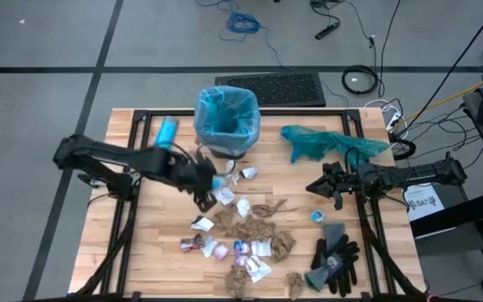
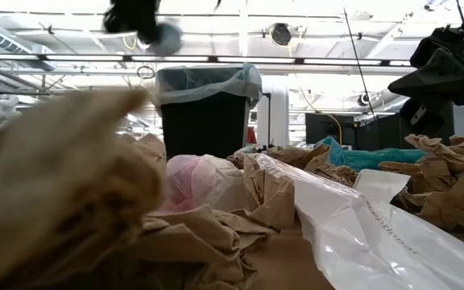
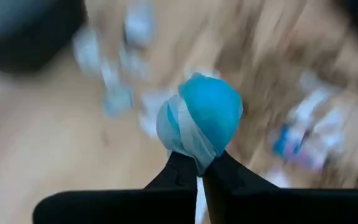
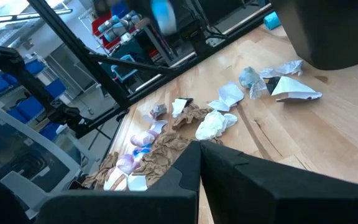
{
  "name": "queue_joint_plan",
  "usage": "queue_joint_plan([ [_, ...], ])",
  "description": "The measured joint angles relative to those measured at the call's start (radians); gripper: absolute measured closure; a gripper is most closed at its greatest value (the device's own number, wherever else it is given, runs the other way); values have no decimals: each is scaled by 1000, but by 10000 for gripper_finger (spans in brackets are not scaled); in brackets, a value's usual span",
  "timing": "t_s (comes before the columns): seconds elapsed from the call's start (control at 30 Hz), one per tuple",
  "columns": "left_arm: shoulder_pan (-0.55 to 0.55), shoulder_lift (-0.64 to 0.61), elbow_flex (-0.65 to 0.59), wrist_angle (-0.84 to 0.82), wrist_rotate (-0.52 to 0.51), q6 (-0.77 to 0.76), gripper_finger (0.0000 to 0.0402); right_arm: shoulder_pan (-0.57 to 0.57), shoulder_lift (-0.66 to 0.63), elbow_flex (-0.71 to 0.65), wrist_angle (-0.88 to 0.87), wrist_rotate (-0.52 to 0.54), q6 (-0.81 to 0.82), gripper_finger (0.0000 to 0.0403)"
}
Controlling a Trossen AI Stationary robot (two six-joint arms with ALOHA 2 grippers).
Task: Place trash/remove bag and relplace
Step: Put the blue plastic trash into the trash bin, then put the white paper trash into the trash bin
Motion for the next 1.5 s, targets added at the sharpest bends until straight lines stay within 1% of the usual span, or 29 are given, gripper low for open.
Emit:
queue_joint_plan([
  [0.13,72,-27,126,-2,-117,148,394,0,0,0,-1,0,0,403],
  [0.3,225,-19,226,12,-138,348,394,0,0,0,-1,0,0,403],
  [0.37,295,-17,235,31,-120,422,394,0,0,0,-1,0,0,403],
  [0.53,469,8,235,73,14,534,391,0,0,0,-1,0,0,403],
  [0.6,516,26,235,103,18,570,374,0,0,0,0,0,0,403],
  [0.7,575,64,235,127,24,635,336,0,0,0,0,0,0,403],
  [0.83,634,126,235,156,26,664,287,0,0,0,0,0,0,403],
  [1.0,665,156,235,153,50,659,234,0,0,0,0,0,0,403],
  [1.1,665,145,235,157,56,667,213,0,0,0,0,0,0,403],
  [1.17,664,129,241,153,57,668,206,0,0,0,0,0,0,403],
  [1.33,658,79,296,146,57,662,203,0,0,0,-1,0,0,403],
  [1.5,593,-17,303,77,56,643,204,0,0,0,0,0,0,403],
])
